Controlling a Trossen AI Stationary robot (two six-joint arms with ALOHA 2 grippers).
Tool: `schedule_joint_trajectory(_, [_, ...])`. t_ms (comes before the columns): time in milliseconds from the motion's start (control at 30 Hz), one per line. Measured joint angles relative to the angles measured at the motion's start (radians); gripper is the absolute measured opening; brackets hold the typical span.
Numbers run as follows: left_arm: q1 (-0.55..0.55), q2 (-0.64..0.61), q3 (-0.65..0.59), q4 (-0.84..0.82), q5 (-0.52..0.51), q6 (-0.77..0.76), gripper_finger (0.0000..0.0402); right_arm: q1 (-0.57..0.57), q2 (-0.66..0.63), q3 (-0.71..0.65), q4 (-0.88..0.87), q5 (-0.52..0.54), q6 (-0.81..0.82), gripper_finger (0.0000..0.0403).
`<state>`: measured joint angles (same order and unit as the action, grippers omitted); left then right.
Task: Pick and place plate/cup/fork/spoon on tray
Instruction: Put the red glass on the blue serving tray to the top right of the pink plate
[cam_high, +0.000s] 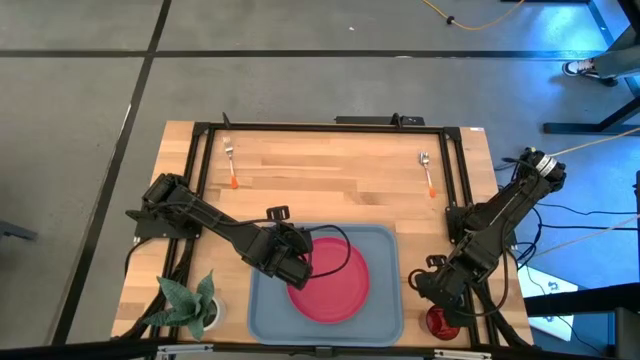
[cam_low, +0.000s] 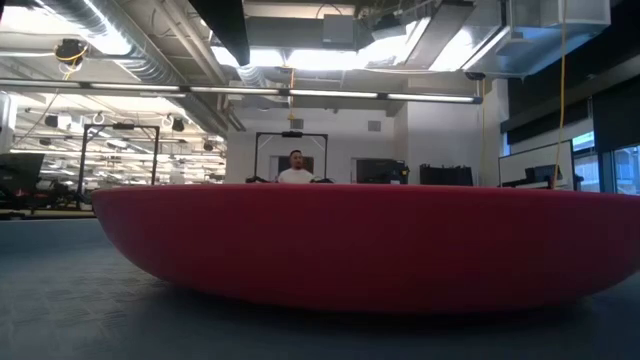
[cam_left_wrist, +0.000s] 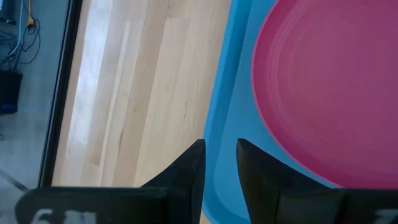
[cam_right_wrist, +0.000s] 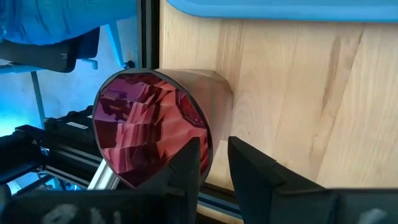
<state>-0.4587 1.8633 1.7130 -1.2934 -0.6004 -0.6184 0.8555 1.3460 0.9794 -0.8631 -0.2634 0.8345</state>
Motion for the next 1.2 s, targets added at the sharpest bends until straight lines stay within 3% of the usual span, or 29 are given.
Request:
schedule_joint_trajectory(500, [0.000, 0.000, 0.000, 0.000, 0.000, 0.000, 0.0085, 0.001, 0.004, 0.000, 0.007, 0.008, 0.001, 0.0087])
schedule_joint_trajectory(1200, [0.000, 0.000, 0.000, 0.000, 0.000, 0.000, 0.0085, 0.013, 0.136, 0.000, 0.006, 0.008, -0.031, 0.0083])
